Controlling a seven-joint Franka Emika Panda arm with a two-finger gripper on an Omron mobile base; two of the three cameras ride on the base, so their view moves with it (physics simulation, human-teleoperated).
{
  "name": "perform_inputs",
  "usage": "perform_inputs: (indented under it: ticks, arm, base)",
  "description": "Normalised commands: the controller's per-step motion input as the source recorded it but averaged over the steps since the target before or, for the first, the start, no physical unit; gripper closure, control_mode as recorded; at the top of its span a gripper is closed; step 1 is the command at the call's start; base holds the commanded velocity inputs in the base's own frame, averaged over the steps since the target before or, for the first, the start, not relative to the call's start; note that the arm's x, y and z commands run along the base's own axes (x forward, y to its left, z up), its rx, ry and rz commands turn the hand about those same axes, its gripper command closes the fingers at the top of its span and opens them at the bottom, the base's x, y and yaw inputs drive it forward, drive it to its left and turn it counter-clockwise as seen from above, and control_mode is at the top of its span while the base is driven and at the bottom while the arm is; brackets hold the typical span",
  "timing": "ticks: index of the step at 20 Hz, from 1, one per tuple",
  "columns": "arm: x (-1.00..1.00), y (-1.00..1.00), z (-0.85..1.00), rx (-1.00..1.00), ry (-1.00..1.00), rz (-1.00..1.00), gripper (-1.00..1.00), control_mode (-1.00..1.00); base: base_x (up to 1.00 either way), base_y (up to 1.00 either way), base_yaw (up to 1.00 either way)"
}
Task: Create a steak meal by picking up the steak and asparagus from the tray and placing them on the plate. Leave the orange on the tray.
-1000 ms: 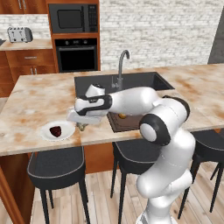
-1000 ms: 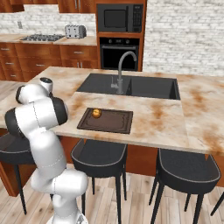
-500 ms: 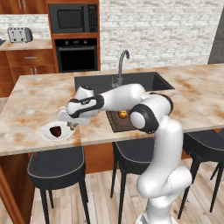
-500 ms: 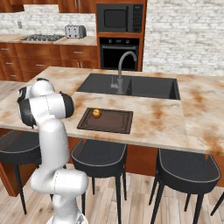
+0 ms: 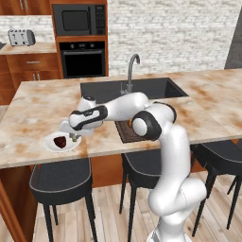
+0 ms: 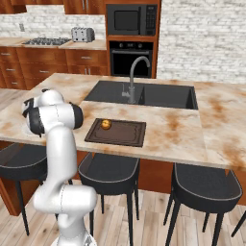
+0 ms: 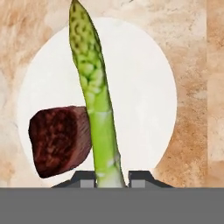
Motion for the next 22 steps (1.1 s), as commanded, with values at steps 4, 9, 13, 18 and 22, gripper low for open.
perform_inputs:
  ticks: [4,9,13,18,22]
  arm:
    - [0.16,0.21,-0.26,0.00,0.00,-0.03,1.00,-1.00]
    - [0.09,0.04,-0.15,0.00,0.00,-0.03,-1.00,-1.00]
    - [0.14,0.00,0.00,0.00,0.00,-0.04,-1.00,-1.00]
    - [0.08,0.01,0.04,0.00,0.00,-0.05,-1.00,-1.00]
    - [-0.48,-0.02,0.51,0.00,0.00,-0.05,-1.00,-1.00]
  base:
    - [0.00,0.00,0.00]
    - [0.00,0.00,0.00]
    - [0.00,0.00,0.00]
    - [0.00,0.00,0.00]
    - [0.00,0.00,0.00]
